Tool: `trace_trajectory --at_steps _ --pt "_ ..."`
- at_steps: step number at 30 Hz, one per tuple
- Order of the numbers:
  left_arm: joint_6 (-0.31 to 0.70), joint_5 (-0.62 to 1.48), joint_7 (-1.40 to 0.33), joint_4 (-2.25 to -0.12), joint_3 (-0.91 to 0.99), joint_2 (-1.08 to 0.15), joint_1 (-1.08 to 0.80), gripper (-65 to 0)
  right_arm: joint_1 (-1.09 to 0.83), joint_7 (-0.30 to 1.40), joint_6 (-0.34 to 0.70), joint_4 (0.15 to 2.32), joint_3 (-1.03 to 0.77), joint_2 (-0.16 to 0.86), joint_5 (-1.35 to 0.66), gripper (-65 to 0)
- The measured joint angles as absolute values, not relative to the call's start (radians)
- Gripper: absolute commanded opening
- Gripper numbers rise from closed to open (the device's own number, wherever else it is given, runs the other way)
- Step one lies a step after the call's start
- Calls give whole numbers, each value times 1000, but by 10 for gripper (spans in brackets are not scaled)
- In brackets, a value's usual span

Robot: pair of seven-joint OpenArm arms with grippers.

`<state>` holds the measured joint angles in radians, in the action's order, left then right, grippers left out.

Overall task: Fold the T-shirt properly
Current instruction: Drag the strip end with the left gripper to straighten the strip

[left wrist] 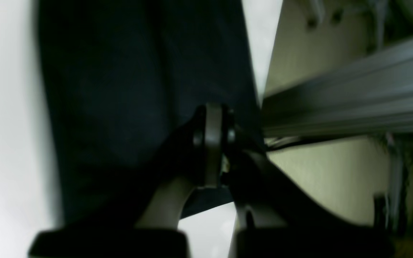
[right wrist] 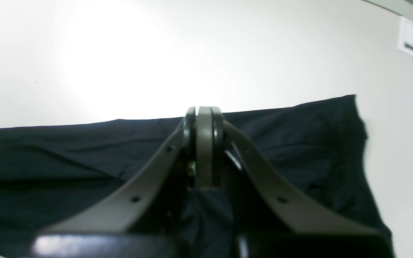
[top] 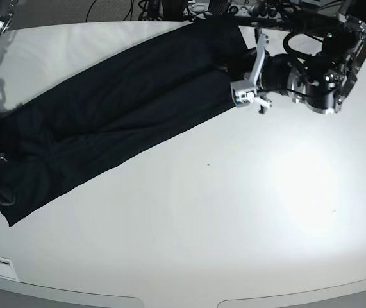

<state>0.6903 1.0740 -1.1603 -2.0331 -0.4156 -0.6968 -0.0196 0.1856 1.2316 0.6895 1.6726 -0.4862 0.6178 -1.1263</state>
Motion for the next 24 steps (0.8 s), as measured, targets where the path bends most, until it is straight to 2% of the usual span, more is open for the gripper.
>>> trace_trajectory --at_steps 4,8,16,24 --pt "691 842 -1092 -2031 -531 -701 -19 -650 186 1232 691 1673 -485 618 -1107 -650" --pt "691 740 -1021 -1972 -569 -698 -16 -650 186 1231 690 1673 -485 628 -1100 -650" --pt "719 838 -827 -1742 -628 -695 28 -650 187 1216 681 1673 -485 649 -1108 -650" --pt "719 871 -810 -1592 -645 -679 197 -650 190 1213 670 1673 -486 675 -1115 -650"
